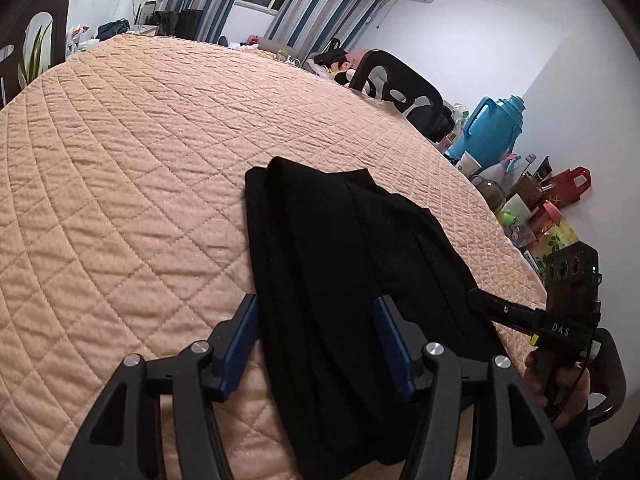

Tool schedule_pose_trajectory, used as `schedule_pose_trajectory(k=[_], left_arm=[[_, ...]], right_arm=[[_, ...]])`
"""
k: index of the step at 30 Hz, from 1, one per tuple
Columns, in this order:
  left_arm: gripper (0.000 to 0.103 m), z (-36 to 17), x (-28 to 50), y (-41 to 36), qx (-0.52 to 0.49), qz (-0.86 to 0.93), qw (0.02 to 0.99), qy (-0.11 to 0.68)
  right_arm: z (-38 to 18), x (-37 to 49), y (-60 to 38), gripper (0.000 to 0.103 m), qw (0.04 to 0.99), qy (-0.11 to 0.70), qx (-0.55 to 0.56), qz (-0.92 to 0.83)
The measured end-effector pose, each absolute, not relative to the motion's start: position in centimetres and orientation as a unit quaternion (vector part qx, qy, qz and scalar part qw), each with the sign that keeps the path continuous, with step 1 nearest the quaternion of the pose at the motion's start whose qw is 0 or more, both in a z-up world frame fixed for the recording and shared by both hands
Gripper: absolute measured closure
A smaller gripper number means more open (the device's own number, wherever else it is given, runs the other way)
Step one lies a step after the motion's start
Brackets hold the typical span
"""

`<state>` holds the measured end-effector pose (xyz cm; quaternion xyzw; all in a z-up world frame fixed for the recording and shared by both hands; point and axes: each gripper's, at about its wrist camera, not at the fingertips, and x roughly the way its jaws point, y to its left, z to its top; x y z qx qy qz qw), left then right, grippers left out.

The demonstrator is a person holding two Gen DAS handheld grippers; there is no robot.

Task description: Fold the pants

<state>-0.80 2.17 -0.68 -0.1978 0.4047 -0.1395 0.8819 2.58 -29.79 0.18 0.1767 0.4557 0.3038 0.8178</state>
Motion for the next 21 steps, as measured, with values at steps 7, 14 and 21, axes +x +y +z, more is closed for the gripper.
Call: schedule_pose_trajectory(k=[7, 14, 21], left_arm=[[0.04, -0.6, 1.3, 2.0, -0.191, -0.146, 0.882, 0.405], [0.04, -0.7, 0.5, 2.2, -0.212, -0.148, 0.876, 0.408], [0.04, -1.0, -1.1, 2.8, -0.257, -0.142, 0.863, 0.411]], right_arm=[[0.0, 3.8, -29.5, 0.063, 0.815, 0.453, 0.185, 0.31], [0.0, 3.9, -28.8, 0.063, 0.813, 0.451, 0.191, 0.316], [0.0, 3.2, -29.1, 0.067, 0.816, 0.449, 0.187, 0.313]])
